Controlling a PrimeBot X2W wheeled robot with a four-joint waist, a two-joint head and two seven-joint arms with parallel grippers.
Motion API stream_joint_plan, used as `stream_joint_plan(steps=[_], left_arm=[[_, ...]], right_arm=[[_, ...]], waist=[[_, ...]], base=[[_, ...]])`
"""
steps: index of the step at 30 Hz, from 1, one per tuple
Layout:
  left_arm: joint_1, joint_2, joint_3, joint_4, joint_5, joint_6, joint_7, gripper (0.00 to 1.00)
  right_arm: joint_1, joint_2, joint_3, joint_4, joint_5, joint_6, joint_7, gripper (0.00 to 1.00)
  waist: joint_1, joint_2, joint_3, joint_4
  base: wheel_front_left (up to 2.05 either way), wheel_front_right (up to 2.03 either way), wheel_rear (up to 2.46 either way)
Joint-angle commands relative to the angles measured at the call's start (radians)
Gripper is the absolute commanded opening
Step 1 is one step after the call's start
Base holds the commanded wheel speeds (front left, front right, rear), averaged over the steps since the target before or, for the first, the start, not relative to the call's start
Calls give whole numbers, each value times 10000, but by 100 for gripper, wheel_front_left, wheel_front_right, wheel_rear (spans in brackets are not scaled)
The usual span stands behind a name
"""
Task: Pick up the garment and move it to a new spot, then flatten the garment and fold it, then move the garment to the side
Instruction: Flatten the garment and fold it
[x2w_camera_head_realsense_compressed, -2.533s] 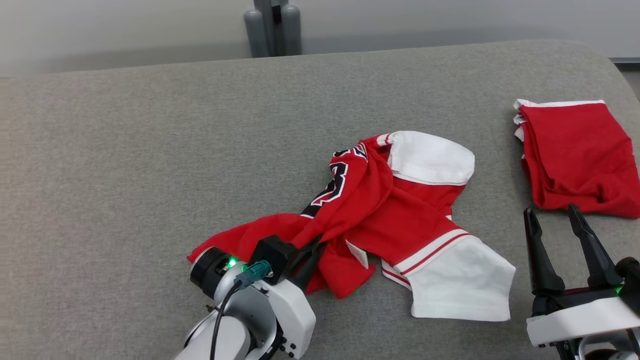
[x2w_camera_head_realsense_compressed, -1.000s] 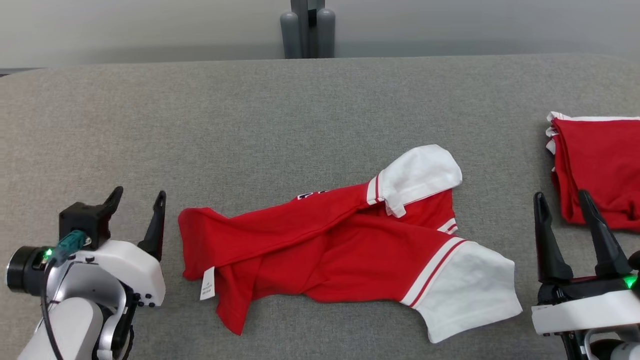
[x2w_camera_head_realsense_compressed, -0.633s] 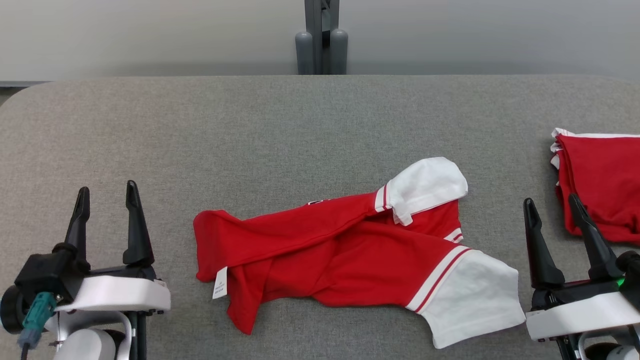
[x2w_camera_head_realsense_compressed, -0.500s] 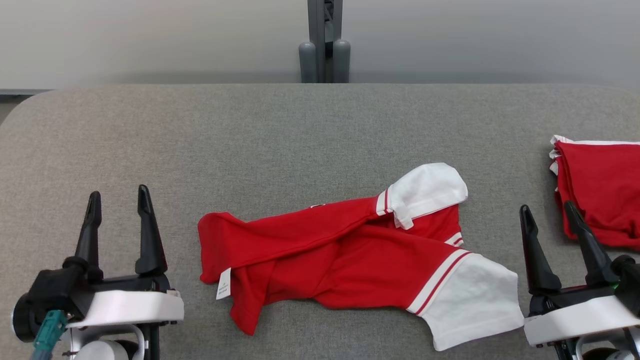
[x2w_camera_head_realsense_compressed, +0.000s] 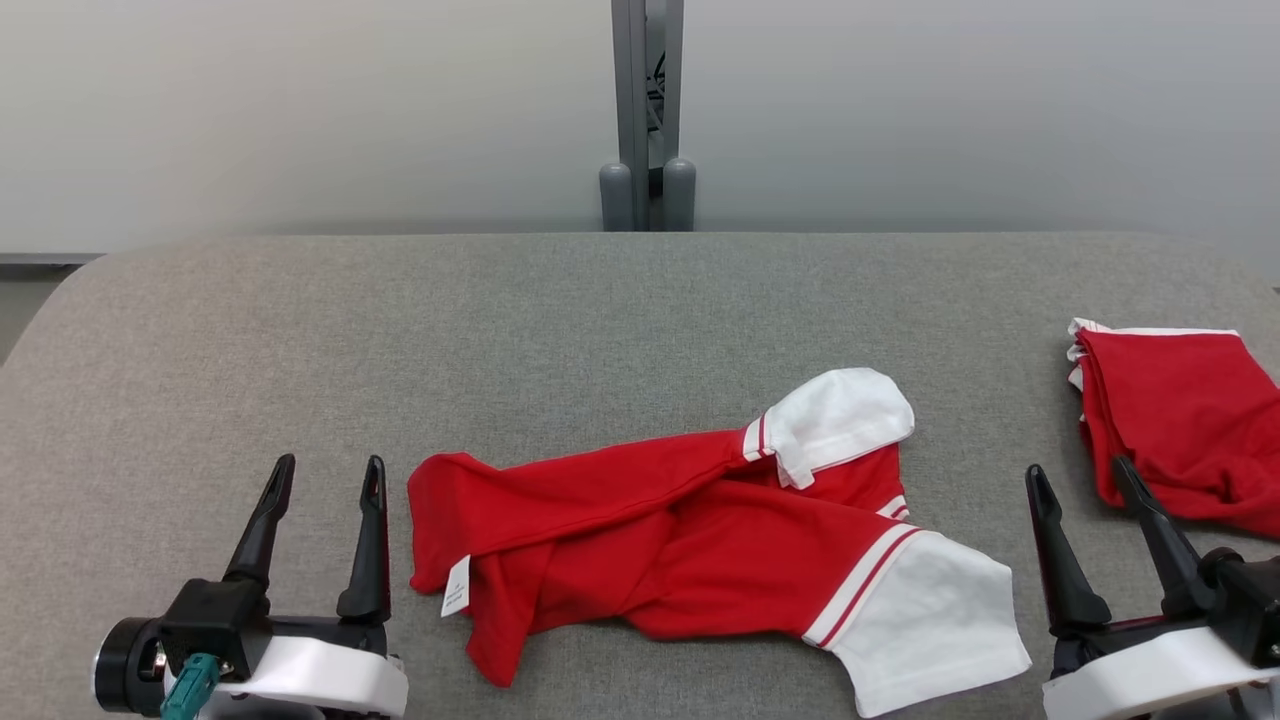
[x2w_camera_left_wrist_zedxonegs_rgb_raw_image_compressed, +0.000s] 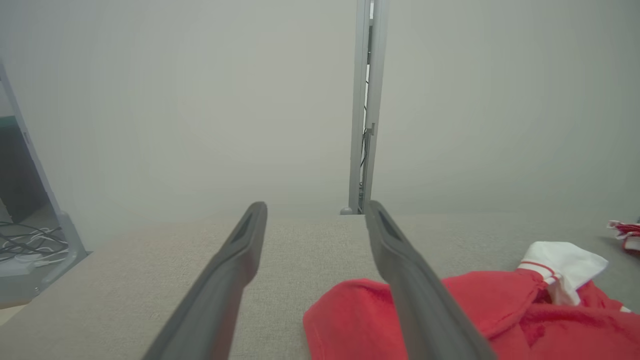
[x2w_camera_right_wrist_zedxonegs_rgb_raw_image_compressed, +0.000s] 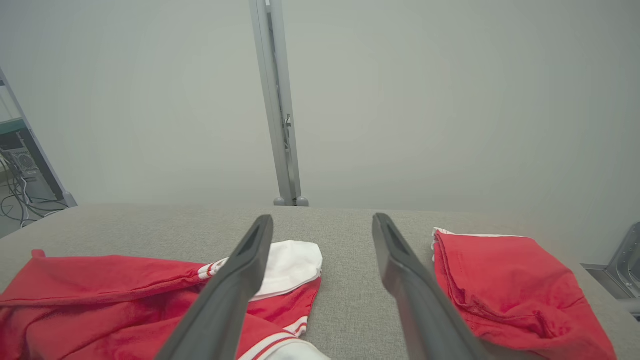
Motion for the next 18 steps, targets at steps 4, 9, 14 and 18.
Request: stream_joint_plan(steps=[4,9,14,18], left_arm=[[-382,98,60,756,63,-343,-46,100],[-529,143,39,1289,103,-431,12,100],[-600,163,34,1410,12,-414,65,100],[-533,191,81,1479,-50,-379,75,100]], right_arm=[[148,-45,14,-6,-25,3,98,100],[238,-45,-30,-41,-110,3,189,100],[269,-45,-78,-120,-82,3,214,100],[263,-45,-92,-176,-43,3,237,100]], waist=[[0,-1,-206,-20],[0,-1,-325,-11],[0,-1,-341,25],[0,-1,-321,47]], base=[[0,0,0],[0,0,0],[0,0,0],[0,0,0]])
